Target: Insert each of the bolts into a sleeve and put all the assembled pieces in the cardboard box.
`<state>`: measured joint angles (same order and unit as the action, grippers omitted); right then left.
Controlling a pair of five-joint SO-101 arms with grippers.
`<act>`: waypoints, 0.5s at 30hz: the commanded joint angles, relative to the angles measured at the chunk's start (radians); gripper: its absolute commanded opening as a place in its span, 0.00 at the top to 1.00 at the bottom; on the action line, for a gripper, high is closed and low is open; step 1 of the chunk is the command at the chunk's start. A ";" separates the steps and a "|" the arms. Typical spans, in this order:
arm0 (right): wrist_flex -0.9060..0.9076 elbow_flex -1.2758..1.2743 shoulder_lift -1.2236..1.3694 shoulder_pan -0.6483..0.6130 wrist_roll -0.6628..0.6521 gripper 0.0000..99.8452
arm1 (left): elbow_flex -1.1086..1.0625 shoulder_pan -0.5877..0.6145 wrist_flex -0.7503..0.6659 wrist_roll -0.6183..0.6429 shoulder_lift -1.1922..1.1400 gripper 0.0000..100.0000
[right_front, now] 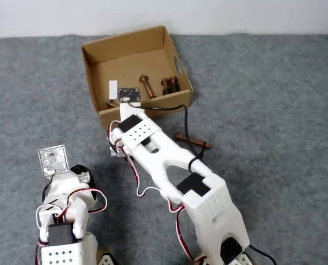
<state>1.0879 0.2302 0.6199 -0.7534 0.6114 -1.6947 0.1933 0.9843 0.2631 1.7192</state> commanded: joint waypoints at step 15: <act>0.490 0.104 -0.513 0.035 -0.135 0.99 | 0.005 -0.017 -0.006 0.011 0.003 0.99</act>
<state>1.4807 0.2854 0.2685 -0.7365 0.4872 -1.6947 0.1933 0.9843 0.2631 1.7192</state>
